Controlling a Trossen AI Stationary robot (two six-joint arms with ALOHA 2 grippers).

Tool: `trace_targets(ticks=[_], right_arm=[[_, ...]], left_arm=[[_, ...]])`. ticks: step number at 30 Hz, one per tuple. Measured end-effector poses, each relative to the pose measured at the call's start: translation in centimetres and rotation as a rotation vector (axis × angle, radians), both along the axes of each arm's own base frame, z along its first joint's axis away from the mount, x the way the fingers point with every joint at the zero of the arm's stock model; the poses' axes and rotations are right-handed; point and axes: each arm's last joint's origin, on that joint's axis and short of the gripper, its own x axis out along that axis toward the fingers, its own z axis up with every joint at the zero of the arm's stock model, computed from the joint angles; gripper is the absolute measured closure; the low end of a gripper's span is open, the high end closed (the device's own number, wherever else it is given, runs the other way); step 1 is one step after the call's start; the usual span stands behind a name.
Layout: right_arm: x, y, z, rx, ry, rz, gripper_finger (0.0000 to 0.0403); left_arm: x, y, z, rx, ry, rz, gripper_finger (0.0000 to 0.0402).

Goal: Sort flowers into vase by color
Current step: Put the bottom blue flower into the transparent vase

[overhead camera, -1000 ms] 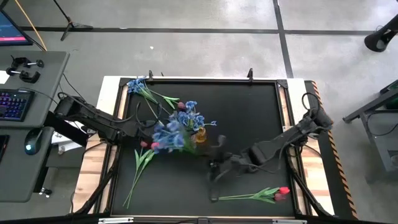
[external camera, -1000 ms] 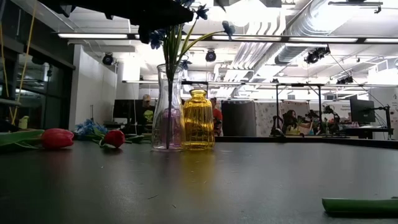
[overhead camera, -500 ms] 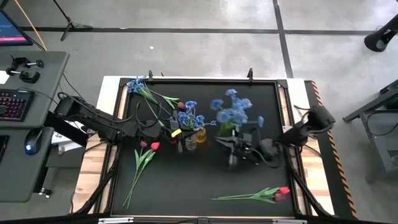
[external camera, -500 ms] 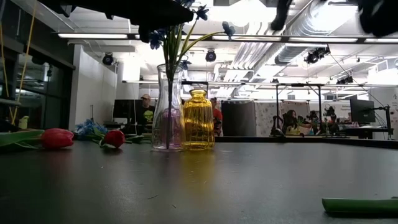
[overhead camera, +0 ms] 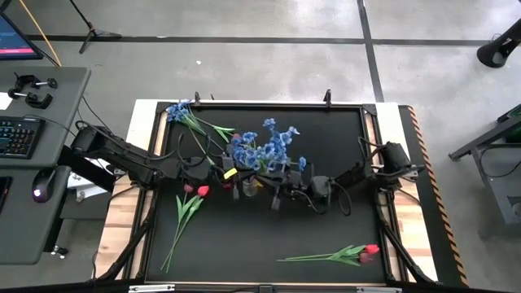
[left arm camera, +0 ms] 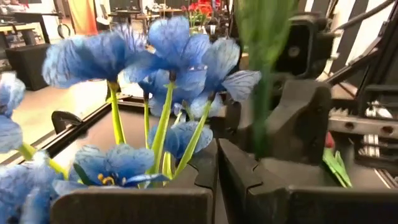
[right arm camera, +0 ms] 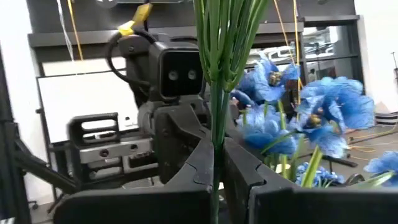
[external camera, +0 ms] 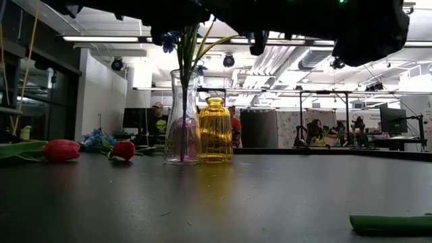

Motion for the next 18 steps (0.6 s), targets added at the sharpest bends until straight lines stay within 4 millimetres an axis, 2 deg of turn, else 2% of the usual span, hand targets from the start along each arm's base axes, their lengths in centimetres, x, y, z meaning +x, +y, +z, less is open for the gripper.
trace_targets(ticks=[10,18], right_arm=[[0.5,-1.6,-0.9,-0.01,0.082,-0.044,0.0403],[0.9,-1.9,-2.2,-0.024,0.206,-0.059,0.0403]], left_arm=[[0.0,0.2,-0.2,0.008,0.019,0.044,0.0401],[0.0,0.2,0.1,0.004,-0.011,0.071,0.0401]])
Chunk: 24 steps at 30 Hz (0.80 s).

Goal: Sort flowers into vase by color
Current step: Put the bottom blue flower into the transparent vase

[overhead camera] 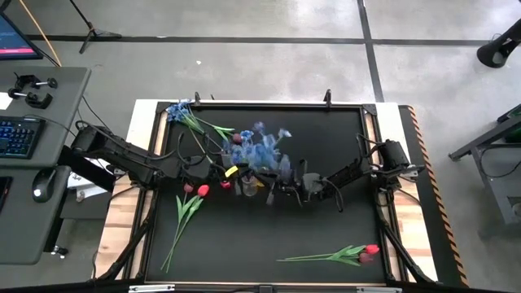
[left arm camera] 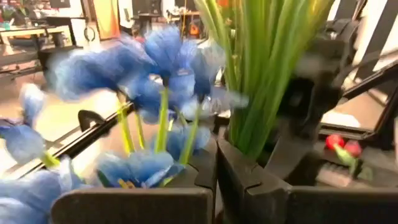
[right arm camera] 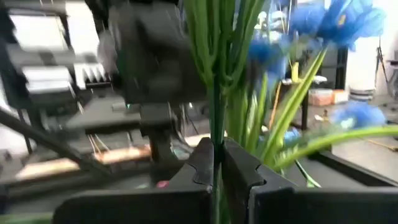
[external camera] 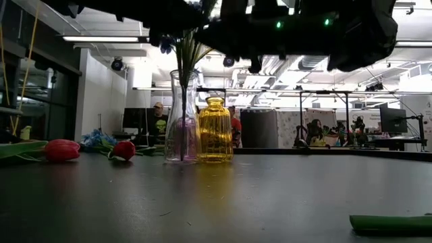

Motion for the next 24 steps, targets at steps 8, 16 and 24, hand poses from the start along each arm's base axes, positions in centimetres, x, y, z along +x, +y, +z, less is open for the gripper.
trace_targets(ticks=[8,16,24], right_arm=[[0.03,0.07,-0.36,0.019,0.031,0.004,0.0403],[-0.11,0.78,-0.33,0.063,0.014,0.028,0.0391],[-0.08,0.77,-0.72,0.189,0.009,0.032,0.0326]], left_arm=[[0.0,0.0,-0.06,0.002,0.006,-0.001,0.0401],[-0.01,-0.01,-0.07,0.001,0.007,-0.001,0.0401],[-0.01,0.01,-0.06,0.002,0.006,0.003,0.0401]])
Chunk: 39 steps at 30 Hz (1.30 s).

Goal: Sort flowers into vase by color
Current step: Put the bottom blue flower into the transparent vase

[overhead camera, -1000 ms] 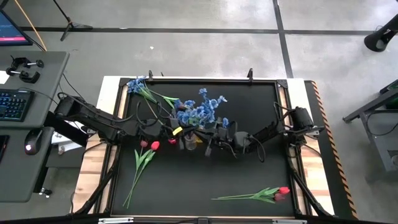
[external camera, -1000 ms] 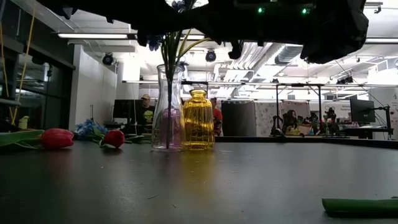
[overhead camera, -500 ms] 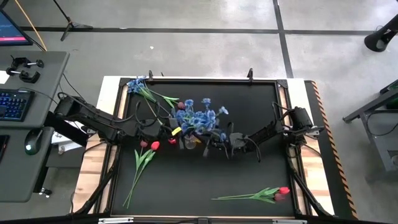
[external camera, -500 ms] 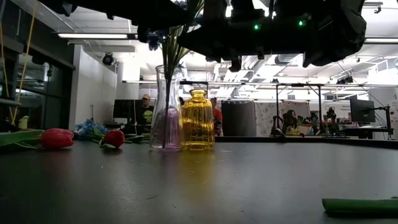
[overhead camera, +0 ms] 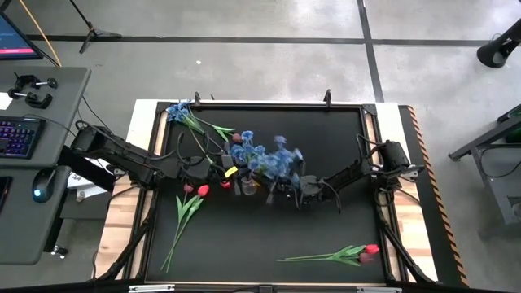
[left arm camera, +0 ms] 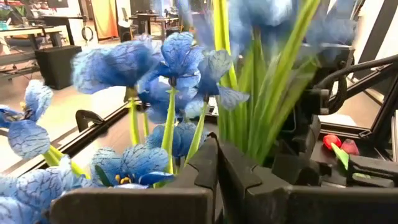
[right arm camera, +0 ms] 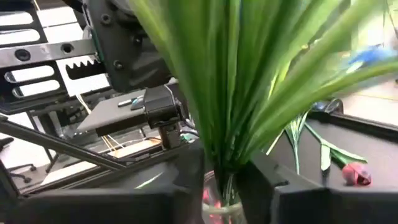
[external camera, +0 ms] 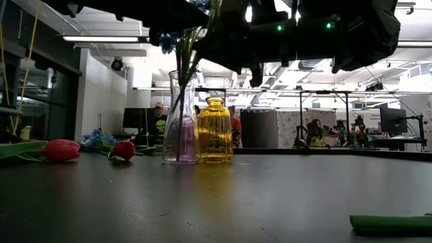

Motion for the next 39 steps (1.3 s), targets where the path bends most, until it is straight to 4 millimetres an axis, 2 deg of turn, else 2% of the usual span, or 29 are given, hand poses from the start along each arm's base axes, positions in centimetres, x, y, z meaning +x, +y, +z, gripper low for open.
trace_targets(ticks=[7,11,16,28,34,39], right_arm=[[-0.1,0.1,0.4,0.031,0.018,0.039,0.0233],[-0.5,0.1,1.4,0.034,0.095,0.087,0.0205],[-1.5,-0.1,2.5,0.009,0.236,0.106,0.0199],[-4.1,-0.6,6.8,0.001,0.27,0.13,0.0198],[-5.3,-0.8,8.2,-0.001,0.286,0.139,0.0198],[-6.4,-0.9,10.0,0.013,0.244,0.168,0.0198]], left_arm=[[0.0,0.0,0.0,-0.002,-0.004,0.0,0.0401],[-0.3,0.0,0.5,-0.029,-0.026,-0.023,0.0401],[-1.3,-0.2,2.1,-0.01,-0.07,-0.04,0.0402],[-5.6,-1.0,5.3,0.002,-0.082,-0.098,0.0402],[-6.0,-1.3,4.8,-0.117,-0.039,-0.134,0.0402],[-6.8,-2.1,5.3,-0.236,-0.042,-0.328,0.0402]])
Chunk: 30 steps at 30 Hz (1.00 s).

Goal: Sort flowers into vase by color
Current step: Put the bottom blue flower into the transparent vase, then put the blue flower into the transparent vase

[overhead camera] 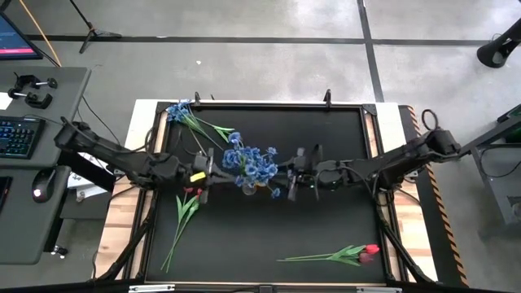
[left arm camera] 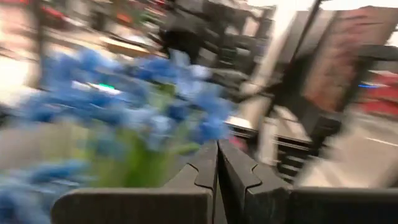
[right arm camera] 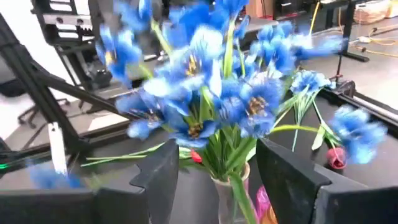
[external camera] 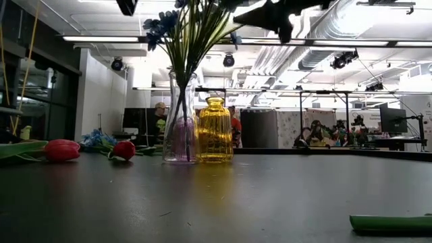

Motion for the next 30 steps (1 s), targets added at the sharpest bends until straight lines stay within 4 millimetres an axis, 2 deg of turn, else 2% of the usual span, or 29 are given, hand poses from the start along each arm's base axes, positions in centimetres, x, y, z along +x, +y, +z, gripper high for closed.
trace_targets(ticks=[3,9,13,18,24,27,30], right_arm=[[-1.2,0.0,1.1,-0.007,0.007,0.011,0.0198],[-3.4,-0.5,3.5,0.011,-0.046,-0.002,0.0198],[-4.7,-0.9,5.1,0.02,-0.108,-0.002,0.0198],[-5.7,-1.3,6.1,0.026,-0.149,-0.056,0.0198],[-5.9,-2.1,6.2,0.017,-0.151,-0.159,0.0198],[-5.8,-2.7,6.2,0.031,-0.156,-0.188,0.0198],[-5.7,-3.3,6.2,0.078,-0.17,-0.22,0.0198]], left_arm=[[-1.5,0.0,0.7,-0.068,0.015,-0.105,0.0402],[-5.0,1.1,1.7,-0.167,0.056,-0.052,0.0402],[-6.3,2.2,1.0,-0.209,0.138,0.125,0.0402],[-7.3,4.2,-0.5,-0.379,0.3,0.504,0.0402],[-7.2,8.2,-4.0,-0.463,0.642,0.855,0.0402],[-5.8,10.9,-5.2,-0.44,0.78,0.844,0.0401],[-4.6,14.1,-6.3,-0.387,0.835,0.852,0.0396]])
